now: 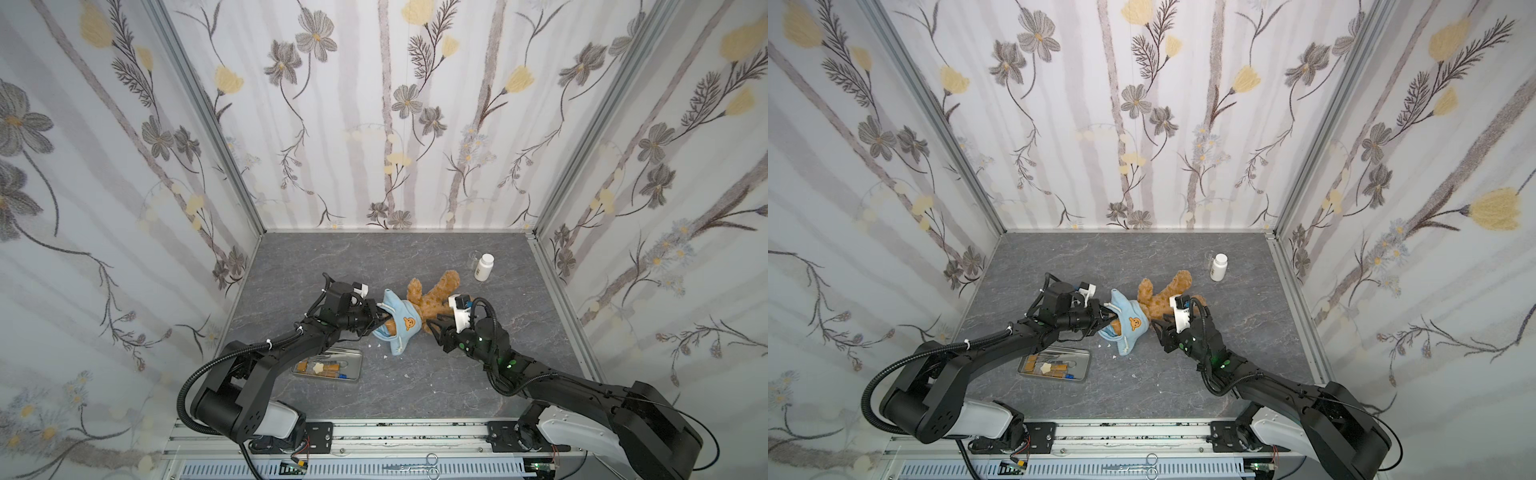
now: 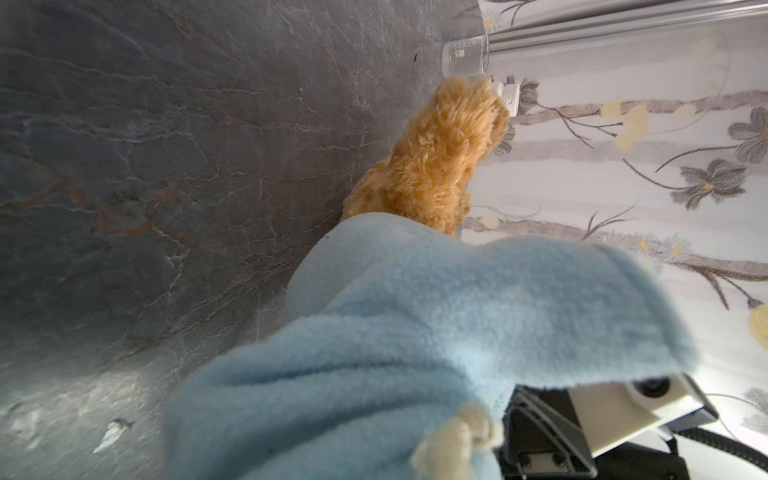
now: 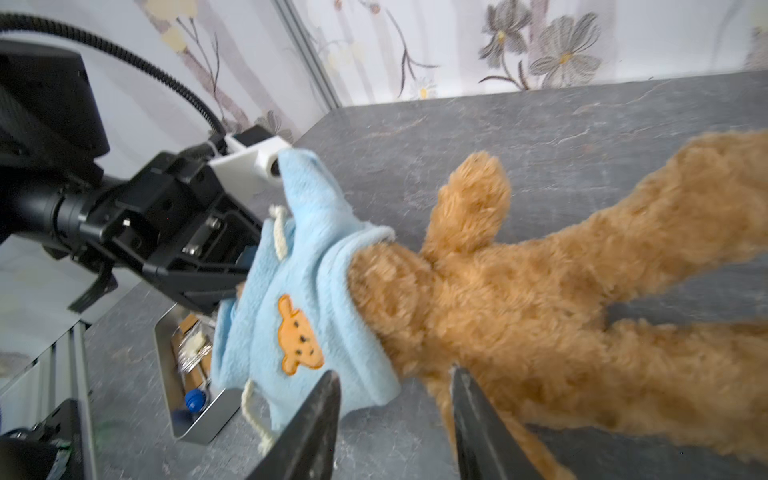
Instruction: Dress the teddy bear
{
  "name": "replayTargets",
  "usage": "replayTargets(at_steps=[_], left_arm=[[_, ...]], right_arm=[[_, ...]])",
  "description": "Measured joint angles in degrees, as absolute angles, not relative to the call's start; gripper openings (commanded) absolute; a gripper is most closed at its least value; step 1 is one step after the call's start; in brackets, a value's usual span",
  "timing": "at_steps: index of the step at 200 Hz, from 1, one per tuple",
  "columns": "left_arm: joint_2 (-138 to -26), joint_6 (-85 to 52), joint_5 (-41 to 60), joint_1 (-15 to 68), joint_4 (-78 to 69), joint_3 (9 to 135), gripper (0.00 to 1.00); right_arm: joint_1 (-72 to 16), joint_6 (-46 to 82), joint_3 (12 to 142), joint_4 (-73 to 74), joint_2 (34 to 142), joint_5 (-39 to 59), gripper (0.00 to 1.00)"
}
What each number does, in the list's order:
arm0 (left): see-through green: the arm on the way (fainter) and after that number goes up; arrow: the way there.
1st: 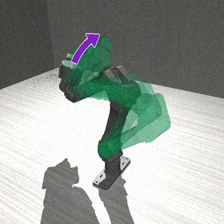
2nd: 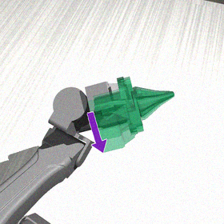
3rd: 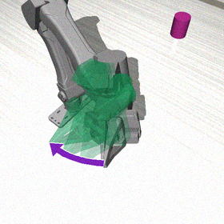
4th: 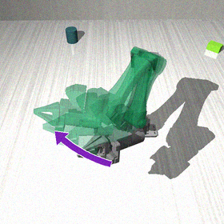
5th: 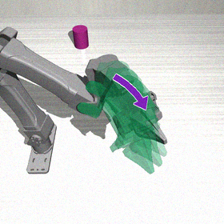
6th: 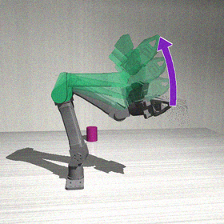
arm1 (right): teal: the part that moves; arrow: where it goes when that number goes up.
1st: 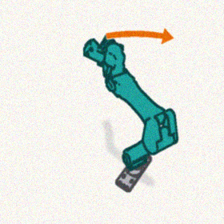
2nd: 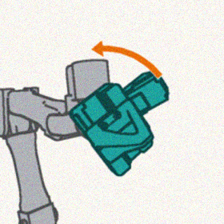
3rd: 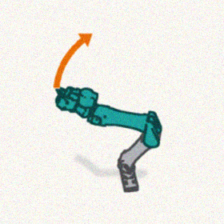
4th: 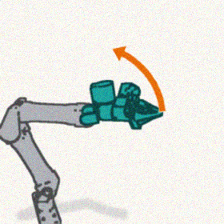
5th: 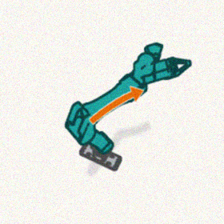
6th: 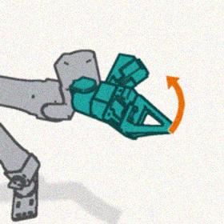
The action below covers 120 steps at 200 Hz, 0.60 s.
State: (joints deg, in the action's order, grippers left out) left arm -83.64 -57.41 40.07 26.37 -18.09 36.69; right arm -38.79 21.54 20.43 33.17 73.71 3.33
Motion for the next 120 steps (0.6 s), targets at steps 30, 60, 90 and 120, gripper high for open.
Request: replayTargets(at_steps=[30, 60, 90, 120], left_arm=[[-86.2, -53.6, 41.0, 26.3, -17.4, 38.3, 0.07], [-88.9, -51.2, 40.6, 26.3, -17.3, 39.6, 0.19], [-90.7, -49.3, 39.2, 26.4, -17.3, 39.7, 0.35], [-90.7, -46.8, 37.9, 27.0, -20.5, 37.7, 0.45]], right_arm=[[-32.3, 22.5, 29.4, 29.4, 84.5, 4.3, 0.34], [-29.7, 24.7, 33.0, 27.9, 95.4, 5.3, 0.29], [-29.6, 28.2, 32.3, 31.1, 99.1, 6.3, 0.24], [-29.5, 32.4, 31.4, 34.4, 100.7, 6.9, 0.20]])
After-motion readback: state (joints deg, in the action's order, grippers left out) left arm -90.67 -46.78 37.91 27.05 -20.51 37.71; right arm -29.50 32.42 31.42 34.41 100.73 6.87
